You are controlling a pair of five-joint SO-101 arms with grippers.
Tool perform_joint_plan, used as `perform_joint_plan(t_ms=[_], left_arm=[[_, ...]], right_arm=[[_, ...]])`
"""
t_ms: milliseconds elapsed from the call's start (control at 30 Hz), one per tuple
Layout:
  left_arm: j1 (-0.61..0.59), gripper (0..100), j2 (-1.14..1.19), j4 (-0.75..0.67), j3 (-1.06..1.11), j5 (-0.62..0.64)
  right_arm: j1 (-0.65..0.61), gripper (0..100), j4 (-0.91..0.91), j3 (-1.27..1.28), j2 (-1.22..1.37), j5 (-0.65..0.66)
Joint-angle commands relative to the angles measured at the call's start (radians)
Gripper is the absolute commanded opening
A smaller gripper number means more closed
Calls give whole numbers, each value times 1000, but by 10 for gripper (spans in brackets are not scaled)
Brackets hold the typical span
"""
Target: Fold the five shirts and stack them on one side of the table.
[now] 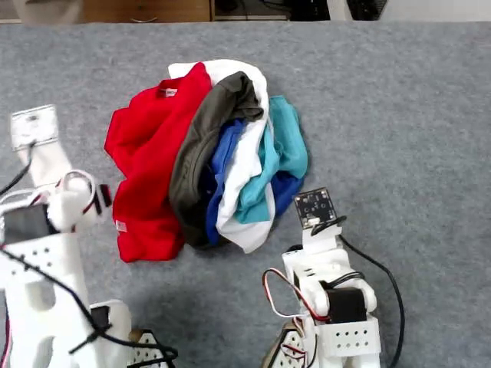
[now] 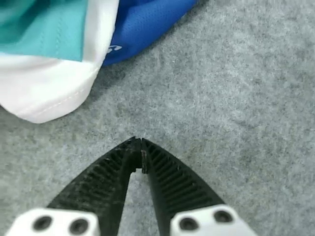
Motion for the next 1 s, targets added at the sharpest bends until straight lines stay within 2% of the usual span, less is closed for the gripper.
perform_joint_plan(t_ms=[0, 200, 433, 533, 600, 667, 767, 967], left_arm=[[97, 200, 133, -2, -137, 61], [206, 200, 433, -34, -279, 153], [212, 194, 691, -224, -299, 212], [209, 111, 745, -273, -299, 221], [209, 10, 753, -281, -307, 218], [203, 34, 734, -258, -319, 221], [167, 20, 664, -204, -359, 219], [31, 18, 440, -55, -516, 216]], right_arm=[[-8, 2, -31, 2, -85, -8], [-5, 2, -40, -1, -85, -9], [-5, 2, -48, -2, -85, -9], [-5, 2, -48, -10, -85, -8], [-5, 2, -48, -35, -85, -6], [-5, 2, -48, -79, -85, -5], [-5, 2, -71, -163, -84, -5], [-5, 2, -149, -275, -76, -5]])
